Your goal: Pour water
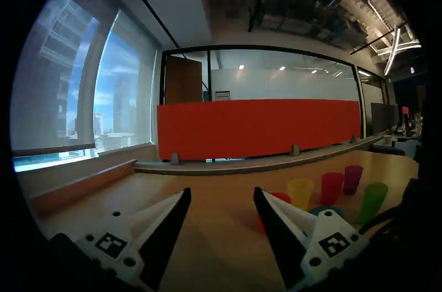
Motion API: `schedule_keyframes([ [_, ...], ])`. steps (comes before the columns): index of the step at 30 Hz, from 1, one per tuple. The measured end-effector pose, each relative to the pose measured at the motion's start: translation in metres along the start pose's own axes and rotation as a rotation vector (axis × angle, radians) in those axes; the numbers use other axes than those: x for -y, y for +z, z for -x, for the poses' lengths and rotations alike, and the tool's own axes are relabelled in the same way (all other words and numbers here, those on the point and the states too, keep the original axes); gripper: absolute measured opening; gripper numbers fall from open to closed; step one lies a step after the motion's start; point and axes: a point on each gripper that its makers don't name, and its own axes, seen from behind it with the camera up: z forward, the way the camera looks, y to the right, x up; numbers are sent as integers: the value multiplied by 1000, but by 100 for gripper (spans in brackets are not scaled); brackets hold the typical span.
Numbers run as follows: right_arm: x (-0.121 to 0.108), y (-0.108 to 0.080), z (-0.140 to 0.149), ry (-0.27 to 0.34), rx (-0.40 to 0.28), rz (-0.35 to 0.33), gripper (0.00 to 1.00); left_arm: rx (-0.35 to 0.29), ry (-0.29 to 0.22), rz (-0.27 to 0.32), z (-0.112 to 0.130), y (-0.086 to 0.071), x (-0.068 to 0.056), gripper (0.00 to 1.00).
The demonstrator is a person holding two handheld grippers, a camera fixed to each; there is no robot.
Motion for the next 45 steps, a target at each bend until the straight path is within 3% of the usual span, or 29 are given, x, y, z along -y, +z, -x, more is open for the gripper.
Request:
schedule_keyframes([
  [24,-11,-8,-12,2,0,25,99,3,-45,0,18,7,8,84],
  [45,-15,-9,-16,9,-9,21,99,41,-40,10,30,10,3,84],
])
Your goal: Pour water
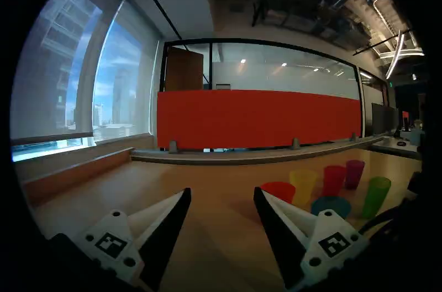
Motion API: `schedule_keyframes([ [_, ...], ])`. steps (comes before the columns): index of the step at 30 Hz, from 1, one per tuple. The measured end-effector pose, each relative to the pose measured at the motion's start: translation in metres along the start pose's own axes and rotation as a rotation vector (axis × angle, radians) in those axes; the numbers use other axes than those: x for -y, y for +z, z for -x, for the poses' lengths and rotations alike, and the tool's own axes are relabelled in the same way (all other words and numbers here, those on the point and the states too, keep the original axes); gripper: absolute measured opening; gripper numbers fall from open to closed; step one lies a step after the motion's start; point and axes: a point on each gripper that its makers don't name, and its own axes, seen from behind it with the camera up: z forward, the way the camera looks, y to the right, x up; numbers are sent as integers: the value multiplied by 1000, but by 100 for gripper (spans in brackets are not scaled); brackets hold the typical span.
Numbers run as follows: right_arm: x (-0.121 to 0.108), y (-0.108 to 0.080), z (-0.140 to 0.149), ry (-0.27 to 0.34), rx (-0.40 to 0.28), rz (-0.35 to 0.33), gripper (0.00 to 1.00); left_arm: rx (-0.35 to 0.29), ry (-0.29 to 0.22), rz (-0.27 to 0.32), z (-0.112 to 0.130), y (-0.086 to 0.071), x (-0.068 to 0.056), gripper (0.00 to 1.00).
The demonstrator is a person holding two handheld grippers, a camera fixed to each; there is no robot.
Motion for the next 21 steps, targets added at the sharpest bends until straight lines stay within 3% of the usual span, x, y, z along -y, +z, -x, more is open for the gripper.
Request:
schedule_keyframes([
  [21,17,7,10,-25,-2,-49,99,1,3,0,2,-1,1,84],
])
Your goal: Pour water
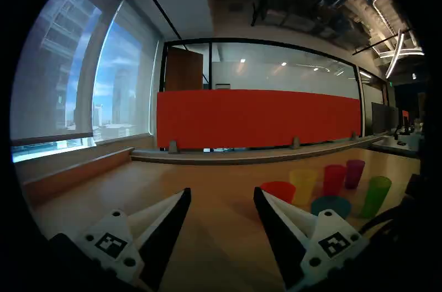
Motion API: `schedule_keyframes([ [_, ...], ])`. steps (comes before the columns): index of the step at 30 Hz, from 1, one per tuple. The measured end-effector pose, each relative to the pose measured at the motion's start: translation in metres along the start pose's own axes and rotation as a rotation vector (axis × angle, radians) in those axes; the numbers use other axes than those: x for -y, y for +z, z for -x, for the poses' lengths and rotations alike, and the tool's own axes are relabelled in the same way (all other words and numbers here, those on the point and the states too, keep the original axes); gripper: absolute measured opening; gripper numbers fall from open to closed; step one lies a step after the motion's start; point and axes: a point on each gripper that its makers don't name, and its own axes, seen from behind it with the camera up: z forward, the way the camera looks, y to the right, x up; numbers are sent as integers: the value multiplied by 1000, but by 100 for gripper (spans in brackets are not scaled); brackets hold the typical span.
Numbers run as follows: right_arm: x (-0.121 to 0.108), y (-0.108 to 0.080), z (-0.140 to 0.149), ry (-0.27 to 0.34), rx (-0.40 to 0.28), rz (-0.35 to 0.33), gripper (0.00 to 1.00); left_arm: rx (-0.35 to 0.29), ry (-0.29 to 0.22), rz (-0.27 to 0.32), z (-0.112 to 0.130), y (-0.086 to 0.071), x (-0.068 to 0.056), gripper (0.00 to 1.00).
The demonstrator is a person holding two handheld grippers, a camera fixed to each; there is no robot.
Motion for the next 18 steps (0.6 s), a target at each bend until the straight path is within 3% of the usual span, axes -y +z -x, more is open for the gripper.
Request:
schedule_keyframes([
  [18,-4,6,19,12,18,0,99,0,0,0,0,0,1,83],
])
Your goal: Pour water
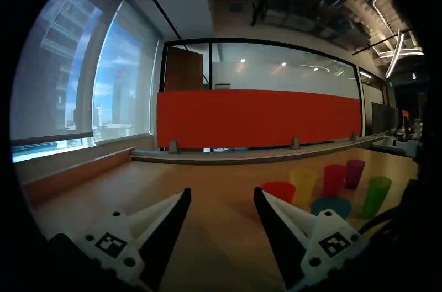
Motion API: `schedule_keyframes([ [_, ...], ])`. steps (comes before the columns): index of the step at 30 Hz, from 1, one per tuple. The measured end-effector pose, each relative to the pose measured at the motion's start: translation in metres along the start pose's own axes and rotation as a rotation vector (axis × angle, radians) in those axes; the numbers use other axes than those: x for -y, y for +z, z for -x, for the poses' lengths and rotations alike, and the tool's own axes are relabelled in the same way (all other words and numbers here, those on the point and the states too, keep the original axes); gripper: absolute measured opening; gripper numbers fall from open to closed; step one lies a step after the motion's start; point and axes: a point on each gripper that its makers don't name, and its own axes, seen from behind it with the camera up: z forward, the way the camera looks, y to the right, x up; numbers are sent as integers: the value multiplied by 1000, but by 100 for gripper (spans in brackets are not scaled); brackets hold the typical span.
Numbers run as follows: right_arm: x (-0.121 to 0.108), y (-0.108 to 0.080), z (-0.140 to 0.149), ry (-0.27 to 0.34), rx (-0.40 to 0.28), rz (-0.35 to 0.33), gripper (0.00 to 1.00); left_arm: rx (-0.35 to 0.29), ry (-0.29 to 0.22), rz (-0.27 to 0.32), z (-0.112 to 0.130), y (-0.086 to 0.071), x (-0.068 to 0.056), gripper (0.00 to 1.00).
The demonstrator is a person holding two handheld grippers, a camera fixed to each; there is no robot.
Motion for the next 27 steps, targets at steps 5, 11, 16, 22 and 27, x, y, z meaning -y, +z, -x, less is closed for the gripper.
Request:
schedule_keyframes([
  [5,-1,1,5,-8,10,1,99,0,0,0,0,0,0,84],
  [11,-2,2,9,-18,14,3,99,0,0,0,0,0,0,84],
  [16,-3,2,9,-22,14,5,99,0,0,0,0,0,0,84],
  [22,-3,1,9,-25,14,6,99,0,0,0,0,0,0,84],
  [27,-2,0,9,-25,15,6,99,0,0,0,0,0,0,84],
])
